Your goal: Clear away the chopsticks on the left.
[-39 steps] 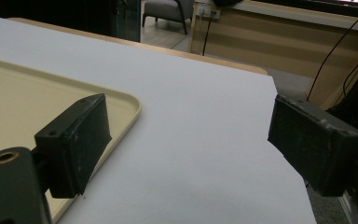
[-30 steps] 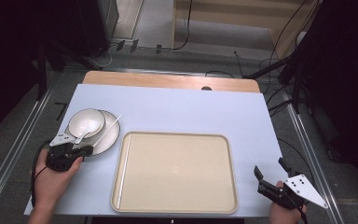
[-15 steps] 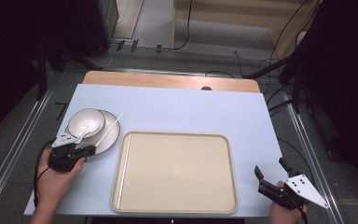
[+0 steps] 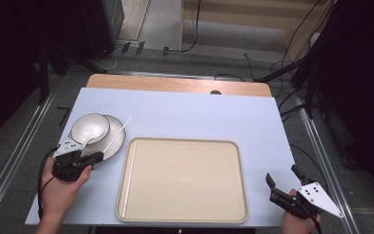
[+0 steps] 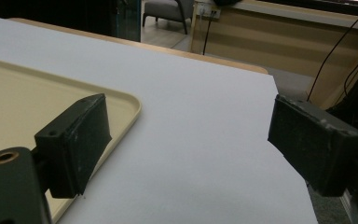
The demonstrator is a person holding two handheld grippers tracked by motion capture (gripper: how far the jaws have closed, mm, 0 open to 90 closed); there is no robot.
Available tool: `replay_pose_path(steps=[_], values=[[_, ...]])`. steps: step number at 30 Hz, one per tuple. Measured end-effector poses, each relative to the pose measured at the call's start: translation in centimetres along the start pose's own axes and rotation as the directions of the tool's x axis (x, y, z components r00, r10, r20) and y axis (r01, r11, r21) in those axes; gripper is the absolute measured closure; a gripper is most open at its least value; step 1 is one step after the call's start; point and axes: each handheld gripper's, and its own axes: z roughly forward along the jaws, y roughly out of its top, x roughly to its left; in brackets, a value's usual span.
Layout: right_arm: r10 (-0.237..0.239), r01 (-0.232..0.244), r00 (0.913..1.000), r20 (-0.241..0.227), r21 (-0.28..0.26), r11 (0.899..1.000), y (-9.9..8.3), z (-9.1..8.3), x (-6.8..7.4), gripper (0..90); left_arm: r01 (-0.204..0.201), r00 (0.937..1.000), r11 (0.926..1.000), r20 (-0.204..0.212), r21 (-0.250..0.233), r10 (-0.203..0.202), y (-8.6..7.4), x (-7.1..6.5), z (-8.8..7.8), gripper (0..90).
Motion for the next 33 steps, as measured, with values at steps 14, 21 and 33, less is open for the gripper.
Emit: replay_pose_path(steps=[14,21,33], values=[[0.005,-0.005,1.0,0.001,0.001,1.0,0.0,0.0,0.0,13.3,-0.022,0.9988,0.9997,0.045,-0.001,0.022,0.3,-2.8,0.6,85.3],[0.002,-0.002,1.0,-0.002,-0.001,1.0,0.0,0.0,0.0,13.3,-0.049,0.9968,0.9988,0.063,-0.002,0.049,0.4,-4.0,0.8,85.3],[0.003,-0.003,1.0,-0.002,-0.007,1.0,0.0,-0.2,-0.1,13.3,-0.043,0.9945,0.9991,0.096,0.009,0.042,0.2,-6.0,1.4,85.3]])
